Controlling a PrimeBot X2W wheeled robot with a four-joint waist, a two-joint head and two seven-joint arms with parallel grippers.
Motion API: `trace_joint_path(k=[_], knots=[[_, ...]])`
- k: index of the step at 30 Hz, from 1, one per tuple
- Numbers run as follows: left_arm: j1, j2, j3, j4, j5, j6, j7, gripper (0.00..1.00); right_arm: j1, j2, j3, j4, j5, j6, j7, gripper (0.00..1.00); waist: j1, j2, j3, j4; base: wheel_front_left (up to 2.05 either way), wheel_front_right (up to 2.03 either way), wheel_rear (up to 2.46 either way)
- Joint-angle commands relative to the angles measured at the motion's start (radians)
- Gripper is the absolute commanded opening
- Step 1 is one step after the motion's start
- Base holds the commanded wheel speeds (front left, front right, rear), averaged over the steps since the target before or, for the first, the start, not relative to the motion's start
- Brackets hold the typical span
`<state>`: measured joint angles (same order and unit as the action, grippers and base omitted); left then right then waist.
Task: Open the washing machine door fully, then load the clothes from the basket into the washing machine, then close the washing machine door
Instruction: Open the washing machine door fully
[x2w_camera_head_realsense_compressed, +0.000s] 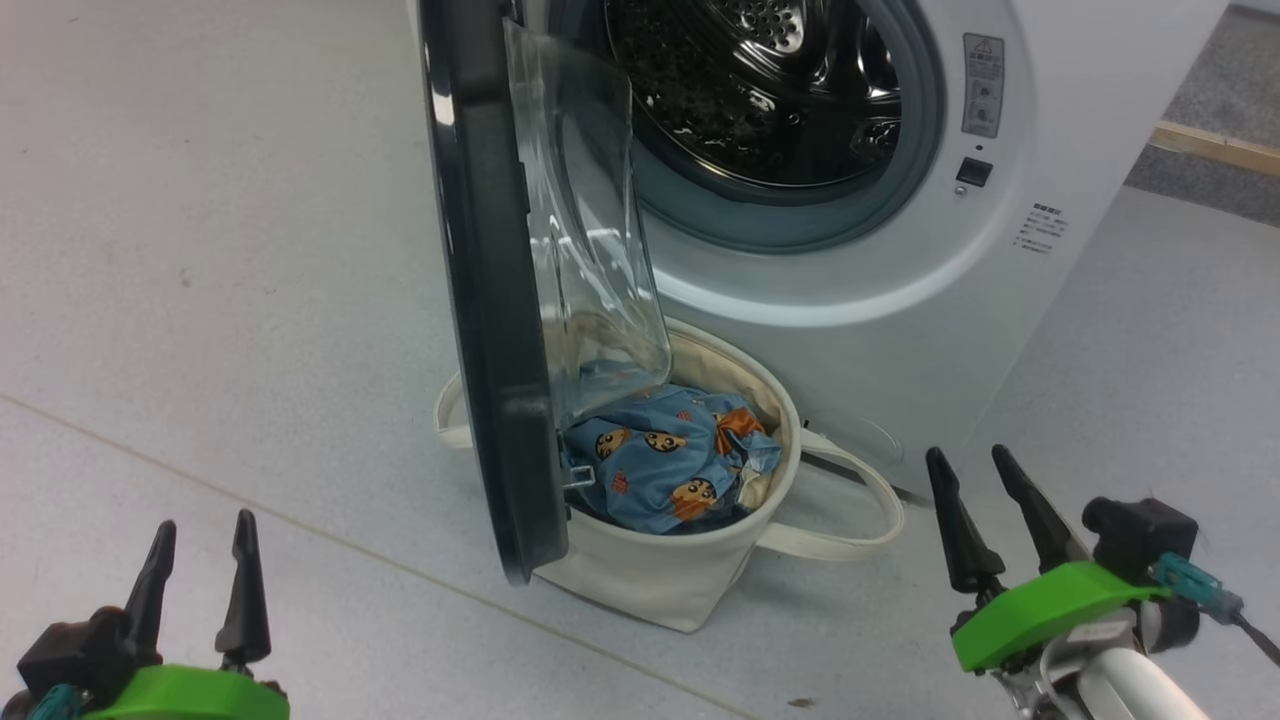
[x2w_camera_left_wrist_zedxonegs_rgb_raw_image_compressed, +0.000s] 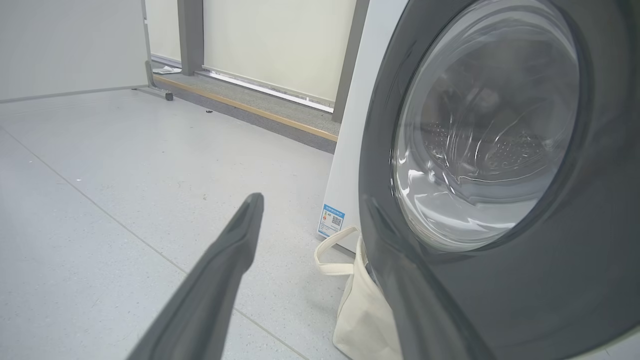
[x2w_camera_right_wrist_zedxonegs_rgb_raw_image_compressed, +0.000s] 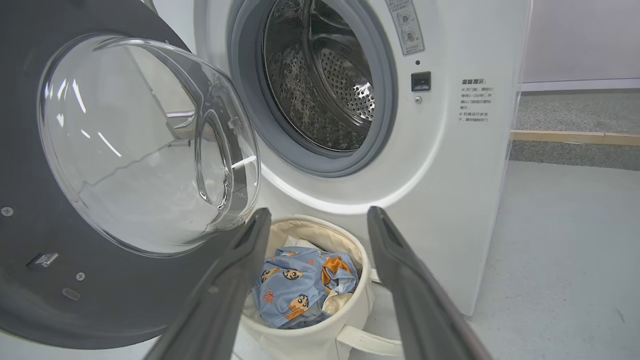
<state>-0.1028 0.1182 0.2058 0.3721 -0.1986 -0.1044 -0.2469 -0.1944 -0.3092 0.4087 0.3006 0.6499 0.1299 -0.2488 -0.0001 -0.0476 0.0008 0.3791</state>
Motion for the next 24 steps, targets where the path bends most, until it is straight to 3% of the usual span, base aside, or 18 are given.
trace_joint_path(k=[1,7,23,24], knots=[[-0.028,0.022,0.026,-0.034,-0.008,0.007,-0.003,1.00,0.001,0.008,-0.027,-0.036,-0.037,0.001,-0.012,1.00,0.0001,-0.0001,0.001,-0.003,0.00,0.00,0.00],[-0.034,0.027,0.020,-0.023,-0.014,0.009,-0.005,1.00,0.045,0.055,-0.088,-0.072,-0.090,0.001,-0.013,1.00,0.0001,-0.0001,0.001,-0.012,0.00,0.00,0.00],[-0.043,0.032,0.002,0.003,-0.030,0.010,-0.004,1.00,0.048,0.063,-0.085,-0.079,-0.082,0.001,-0.013,1.00,0.0001,-0.0001,0.000,-0.032,0.00,0.00,0.00],[-0.043,0.032,0.000,0.003,-0.032,0.009,-0.004,0.56,0.048,0.064,-0.084,-0.078,-0.080,0.001,-0.013,1.00,0.0001,-0.0001,0.000,-0.033,0.00,0.00,0.00]])
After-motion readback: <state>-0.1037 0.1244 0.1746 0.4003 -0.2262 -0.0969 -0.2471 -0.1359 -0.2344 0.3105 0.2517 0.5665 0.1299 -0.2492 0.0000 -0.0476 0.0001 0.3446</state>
